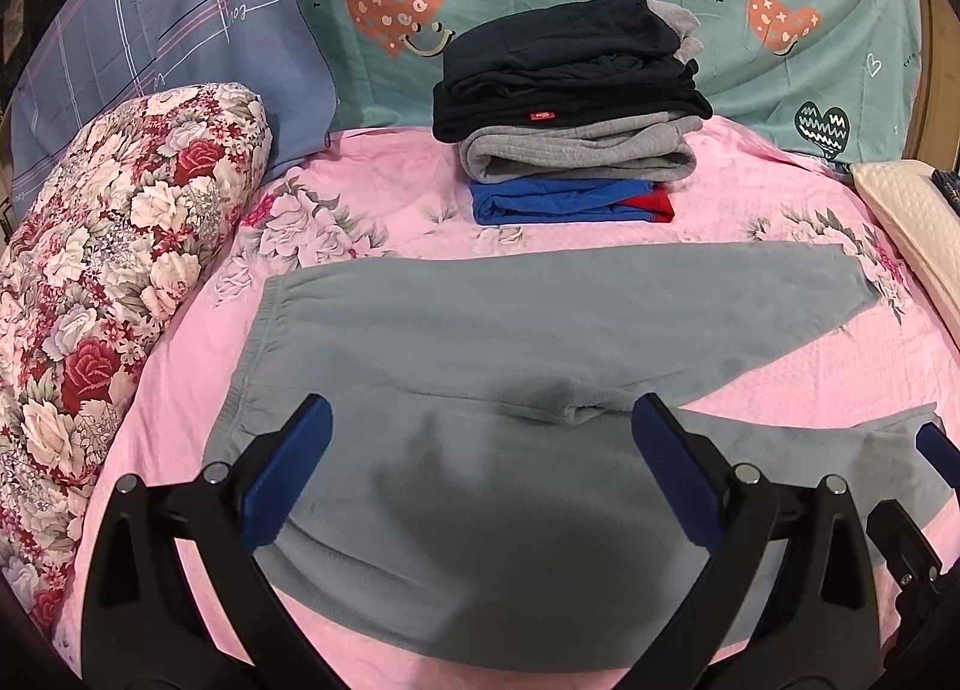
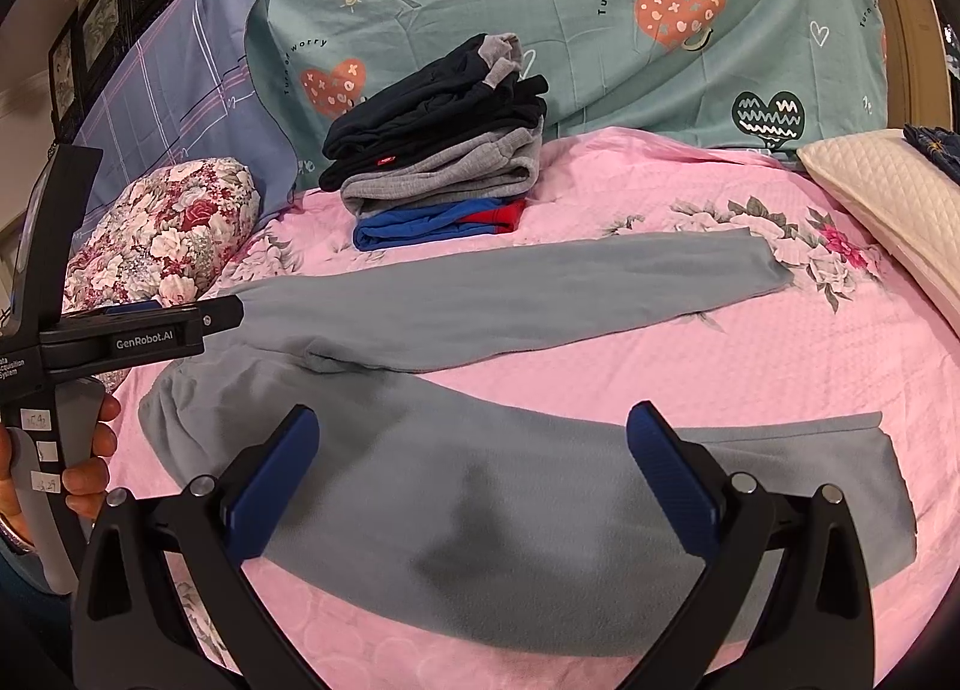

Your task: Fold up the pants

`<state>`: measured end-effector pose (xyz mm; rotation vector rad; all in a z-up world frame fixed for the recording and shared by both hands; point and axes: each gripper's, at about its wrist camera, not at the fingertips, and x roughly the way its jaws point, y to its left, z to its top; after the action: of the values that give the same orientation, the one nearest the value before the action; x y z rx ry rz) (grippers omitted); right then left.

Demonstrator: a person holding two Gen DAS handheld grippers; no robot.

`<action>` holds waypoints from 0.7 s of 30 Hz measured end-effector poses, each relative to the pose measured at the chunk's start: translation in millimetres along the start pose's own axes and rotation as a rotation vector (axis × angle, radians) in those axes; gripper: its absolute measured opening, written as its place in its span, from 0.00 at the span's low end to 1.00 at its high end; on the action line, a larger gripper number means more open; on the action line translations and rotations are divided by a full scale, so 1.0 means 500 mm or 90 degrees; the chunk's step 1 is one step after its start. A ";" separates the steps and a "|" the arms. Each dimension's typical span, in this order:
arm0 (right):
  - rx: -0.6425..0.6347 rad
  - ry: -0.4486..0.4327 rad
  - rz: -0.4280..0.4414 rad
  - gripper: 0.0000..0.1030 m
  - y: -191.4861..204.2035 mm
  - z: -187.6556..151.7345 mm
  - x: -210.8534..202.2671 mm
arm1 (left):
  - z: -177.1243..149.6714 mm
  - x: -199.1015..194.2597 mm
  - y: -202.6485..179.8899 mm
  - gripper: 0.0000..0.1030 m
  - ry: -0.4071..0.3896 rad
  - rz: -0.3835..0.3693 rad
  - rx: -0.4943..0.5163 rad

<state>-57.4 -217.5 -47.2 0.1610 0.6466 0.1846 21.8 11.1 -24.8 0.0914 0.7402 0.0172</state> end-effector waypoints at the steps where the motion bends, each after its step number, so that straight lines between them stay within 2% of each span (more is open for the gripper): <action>1: -0.001 0.000 0.000 0.99 0.000 0.000 0.000 | 0.000 0.000 0.000 0.98 -0.001 0.001 0.000; 21: -0.009 0.002 0.001 0.99 0.006 -0.004 0.002 | -0.009 0.002 -0.005 0.98 0.005 -0.003 0.003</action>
<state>-57.9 -214.4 -48.8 0.1471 0.6476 0.1907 19.4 9.1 -28.6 0.0934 0.7491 0.0113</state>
